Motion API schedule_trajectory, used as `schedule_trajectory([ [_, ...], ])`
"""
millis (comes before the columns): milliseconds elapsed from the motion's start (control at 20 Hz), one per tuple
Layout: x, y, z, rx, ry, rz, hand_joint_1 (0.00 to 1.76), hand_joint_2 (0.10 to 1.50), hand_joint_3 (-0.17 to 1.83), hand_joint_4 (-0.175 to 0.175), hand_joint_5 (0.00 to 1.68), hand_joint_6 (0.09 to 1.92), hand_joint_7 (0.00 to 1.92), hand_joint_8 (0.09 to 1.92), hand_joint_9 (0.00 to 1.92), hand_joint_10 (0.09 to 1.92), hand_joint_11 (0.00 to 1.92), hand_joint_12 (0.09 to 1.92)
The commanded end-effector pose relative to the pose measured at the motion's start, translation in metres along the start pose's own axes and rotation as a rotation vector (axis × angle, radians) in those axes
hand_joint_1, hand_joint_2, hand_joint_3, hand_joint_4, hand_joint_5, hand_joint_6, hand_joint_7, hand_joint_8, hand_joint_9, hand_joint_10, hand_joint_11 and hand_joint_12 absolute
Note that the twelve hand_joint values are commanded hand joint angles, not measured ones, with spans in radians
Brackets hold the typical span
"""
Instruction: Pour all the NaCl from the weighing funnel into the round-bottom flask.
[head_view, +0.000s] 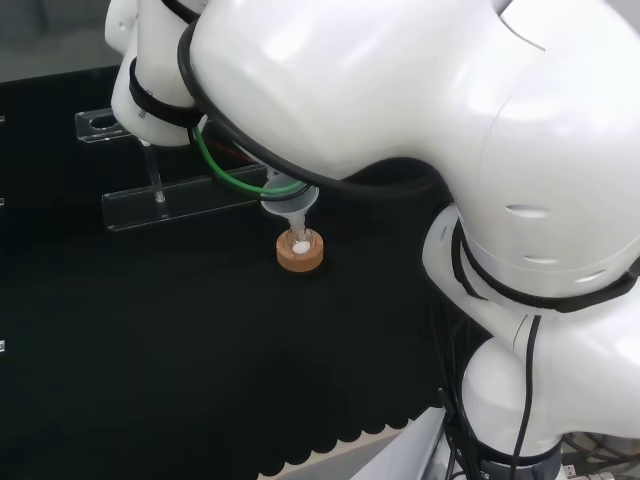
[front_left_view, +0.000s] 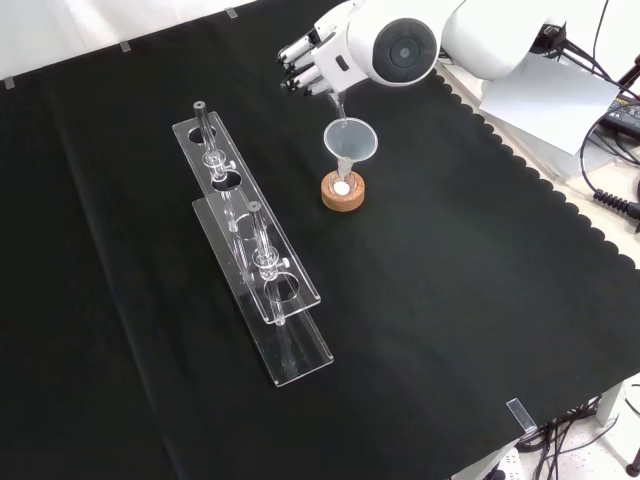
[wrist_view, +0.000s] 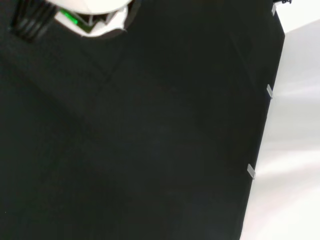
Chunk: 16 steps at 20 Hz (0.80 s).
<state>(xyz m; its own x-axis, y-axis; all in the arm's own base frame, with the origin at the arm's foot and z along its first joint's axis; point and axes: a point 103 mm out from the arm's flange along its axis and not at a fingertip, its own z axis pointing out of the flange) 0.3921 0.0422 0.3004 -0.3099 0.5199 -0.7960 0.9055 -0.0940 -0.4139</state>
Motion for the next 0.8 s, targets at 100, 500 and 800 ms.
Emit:
schedule_trajectory([
  [100,0.0023,-0.0009,-0.0045,-0.001,-0.02,-0.005,1.1,0.63,0.8,0.175,1.17,0.93,0.37,0.62,0.68,0.53,0.34,1.32],
  [500,0.0022,-0.0024,-0.0044,0.0,-0.012,-0.005,1.1,0.63,0.8,0.175,1.17,0.93,0.37,0.62,0.68,0.53,0.34,1.32],
  [800,-0.0002,-0.0027,0.0,-0.006,0.013,0.003,1.1,0.63,0.8,0.175,1.17,0.93,0.37,0.62,0.68,0.53,0.34,1.32],
])
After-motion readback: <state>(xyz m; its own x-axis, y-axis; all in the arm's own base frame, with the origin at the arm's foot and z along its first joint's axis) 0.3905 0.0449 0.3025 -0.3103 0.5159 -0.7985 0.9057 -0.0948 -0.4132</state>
